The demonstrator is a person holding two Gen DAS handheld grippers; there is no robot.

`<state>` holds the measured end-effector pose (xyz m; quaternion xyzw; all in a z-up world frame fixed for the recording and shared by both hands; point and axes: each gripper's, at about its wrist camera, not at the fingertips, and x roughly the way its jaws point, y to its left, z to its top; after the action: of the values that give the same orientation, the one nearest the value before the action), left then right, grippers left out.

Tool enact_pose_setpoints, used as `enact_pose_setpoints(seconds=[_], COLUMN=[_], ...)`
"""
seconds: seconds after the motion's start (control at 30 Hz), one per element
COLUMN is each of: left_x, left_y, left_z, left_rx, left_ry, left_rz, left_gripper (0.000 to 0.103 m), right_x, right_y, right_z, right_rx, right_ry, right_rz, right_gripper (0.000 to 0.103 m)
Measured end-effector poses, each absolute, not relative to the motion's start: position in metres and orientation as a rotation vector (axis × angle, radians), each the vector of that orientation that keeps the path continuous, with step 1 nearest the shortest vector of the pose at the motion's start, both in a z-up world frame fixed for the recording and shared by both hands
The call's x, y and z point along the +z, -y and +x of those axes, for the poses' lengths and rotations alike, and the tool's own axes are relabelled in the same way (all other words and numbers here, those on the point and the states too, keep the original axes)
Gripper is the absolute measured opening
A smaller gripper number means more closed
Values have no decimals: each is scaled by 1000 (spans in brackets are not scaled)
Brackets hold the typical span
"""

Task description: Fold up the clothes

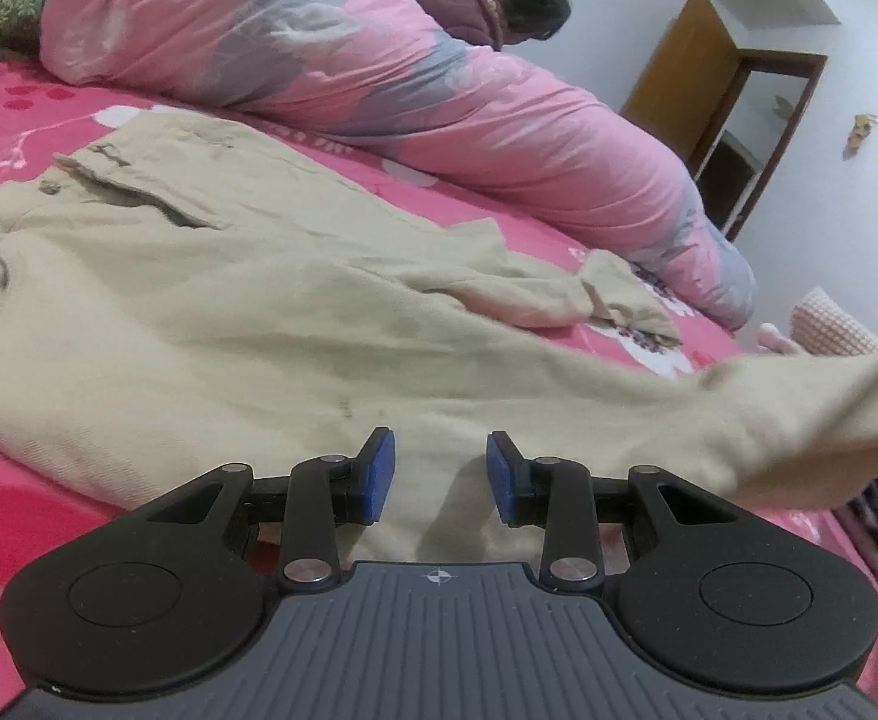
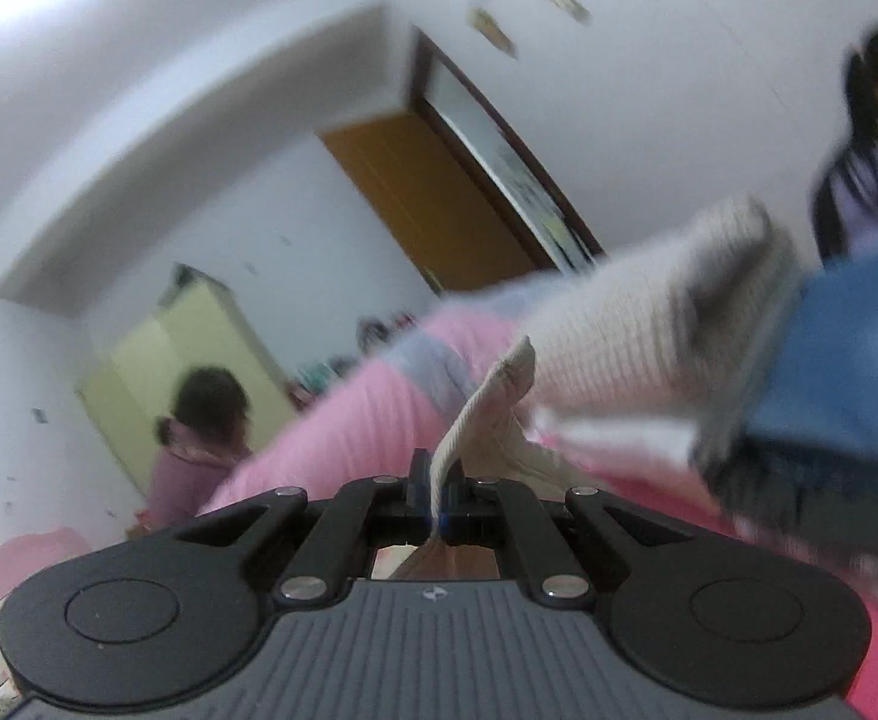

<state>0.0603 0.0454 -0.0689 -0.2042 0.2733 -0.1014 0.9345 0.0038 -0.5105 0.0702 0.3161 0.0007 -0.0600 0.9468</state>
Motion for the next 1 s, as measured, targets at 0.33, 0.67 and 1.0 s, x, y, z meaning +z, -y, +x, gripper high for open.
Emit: enact_pose_setpoints(seconds=[0.33,0.67,1.0], left_x=[-72,-65,-51], left_y=[-49,-48,-40], left_z=[52,38,51], left_rx=[-244,-240,-247], left_ry=[-592,-602,-612], left_rz=[-397,-377,-354], left_gripper=[33,34,35], right_x=[9,-32,-60], right_y=[540,548,532], right_z=[-16,22,-1], right_rx=[-238,-301,-510], right_ry=[-198,-504,-619], right_rz=[762,739,614], right_gripper=[3,15,63])
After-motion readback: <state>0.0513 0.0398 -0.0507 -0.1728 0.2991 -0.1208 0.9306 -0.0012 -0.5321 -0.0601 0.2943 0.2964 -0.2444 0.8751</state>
